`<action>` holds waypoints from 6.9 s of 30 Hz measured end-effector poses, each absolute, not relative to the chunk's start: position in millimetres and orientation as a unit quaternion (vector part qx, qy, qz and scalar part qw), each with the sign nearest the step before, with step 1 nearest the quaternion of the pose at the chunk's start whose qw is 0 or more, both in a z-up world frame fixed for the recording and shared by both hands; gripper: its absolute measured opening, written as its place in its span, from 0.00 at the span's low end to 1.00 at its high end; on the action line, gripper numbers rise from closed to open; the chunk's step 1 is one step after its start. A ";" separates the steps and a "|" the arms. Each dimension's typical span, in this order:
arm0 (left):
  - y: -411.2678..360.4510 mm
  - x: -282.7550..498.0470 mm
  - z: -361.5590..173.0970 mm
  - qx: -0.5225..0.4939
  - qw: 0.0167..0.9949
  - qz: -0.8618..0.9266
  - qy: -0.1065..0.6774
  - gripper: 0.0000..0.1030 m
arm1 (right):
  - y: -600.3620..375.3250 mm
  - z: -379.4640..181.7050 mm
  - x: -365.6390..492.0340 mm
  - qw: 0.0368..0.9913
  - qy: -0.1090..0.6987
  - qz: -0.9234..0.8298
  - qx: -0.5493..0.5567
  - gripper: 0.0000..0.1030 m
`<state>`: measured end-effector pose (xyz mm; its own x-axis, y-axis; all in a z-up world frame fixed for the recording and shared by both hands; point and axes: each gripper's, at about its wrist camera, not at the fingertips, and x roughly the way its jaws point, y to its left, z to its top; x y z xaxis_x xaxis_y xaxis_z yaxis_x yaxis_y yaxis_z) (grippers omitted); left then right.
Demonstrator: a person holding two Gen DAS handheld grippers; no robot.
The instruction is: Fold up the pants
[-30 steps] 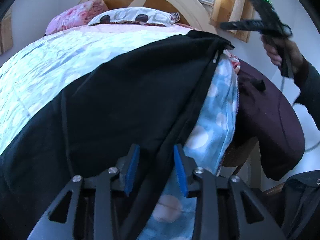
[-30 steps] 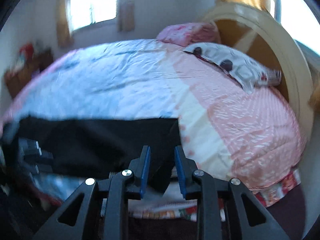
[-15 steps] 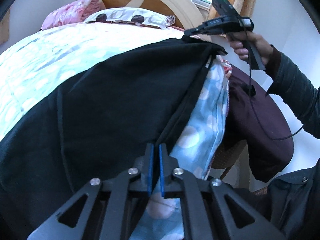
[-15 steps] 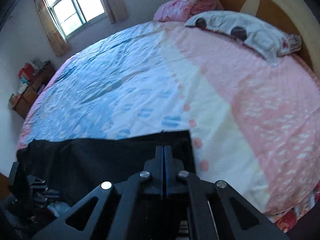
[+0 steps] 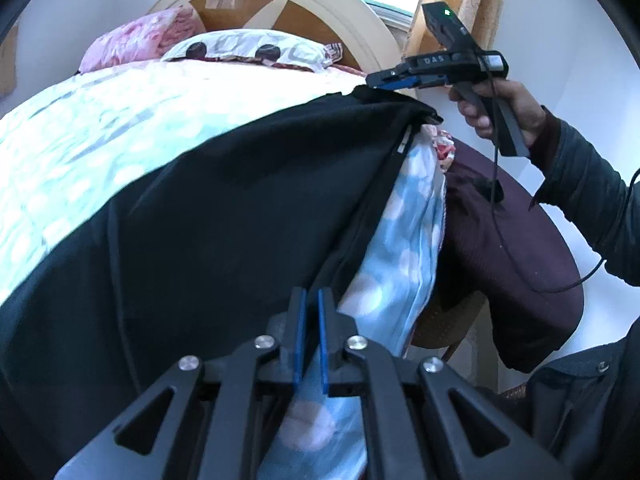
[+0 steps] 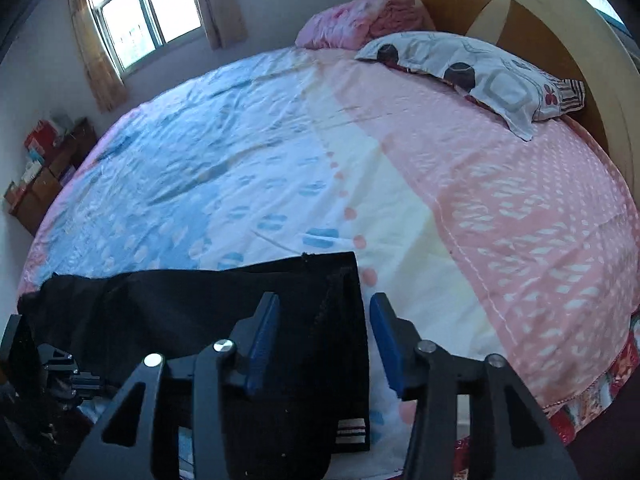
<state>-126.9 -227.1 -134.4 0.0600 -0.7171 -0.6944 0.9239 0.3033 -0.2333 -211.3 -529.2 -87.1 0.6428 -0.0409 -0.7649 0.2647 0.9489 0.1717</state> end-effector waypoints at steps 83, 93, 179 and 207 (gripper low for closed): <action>-219.9 -157.0 -123.2 0.278 0.755 -0.520 0.286 0.08 | -565.9 -96.3 -200.7 0.892 0.396 -0.110 0.188 0.48; -177.2 -155.5 -133.4 0.295 0.777 -0.476 0.288 0.38 | -403.2 -98.2 -220.9 0.901 0.434 0.026 0.007 0.48; -247.9 -138.3 -148.2 0.221 0.765 -0.508 0.329 0.77 | -546.8 -133.8 -315.5 0.847 0.277 -0.089 0.445 0.60; -261.1 -138.8 -131.8 0.184 0.765 -0.525 0.324 0.91 | -512.4 -110.2 -287.1 0.892 0.240 -0.015 0.384 0.14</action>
<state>-138.8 -261.1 -131.8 0.2383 -0.6841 -0.6893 0.9230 0.3803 -0.0583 -287.1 -512.4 -110.2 0.8848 0.1568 -0.4389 0.2107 0.7053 0.6769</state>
